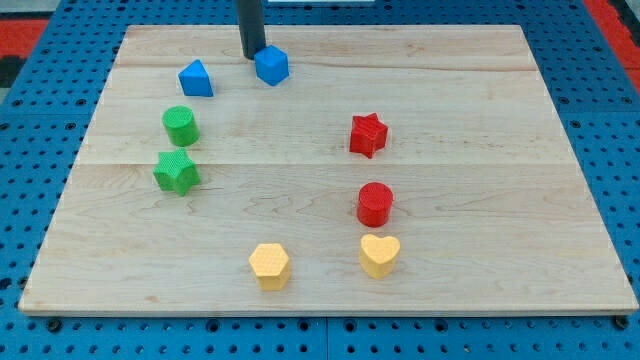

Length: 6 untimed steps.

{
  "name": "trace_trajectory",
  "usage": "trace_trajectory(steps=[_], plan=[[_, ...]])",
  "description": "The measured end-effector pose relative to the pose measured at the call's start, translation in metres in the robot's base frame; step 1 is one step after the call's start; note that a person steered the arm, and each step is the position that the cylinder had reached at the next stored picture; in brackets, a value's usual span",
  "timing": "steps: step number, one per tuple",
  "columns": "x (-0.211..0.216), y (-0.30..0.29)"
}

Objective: Move blue cube in between green circle and red star

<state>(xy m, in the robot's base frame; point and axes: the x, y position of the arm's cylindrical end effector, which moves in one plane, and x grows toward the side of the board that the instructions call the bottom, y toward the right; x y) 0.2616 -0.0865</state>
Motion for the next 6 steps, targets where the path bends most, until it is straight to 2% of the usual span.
trace_trajectory(steps=[2, 4, 6], plan=[[0.038, 0.029], [0.032, 0.064], [0.028, 0.131]])
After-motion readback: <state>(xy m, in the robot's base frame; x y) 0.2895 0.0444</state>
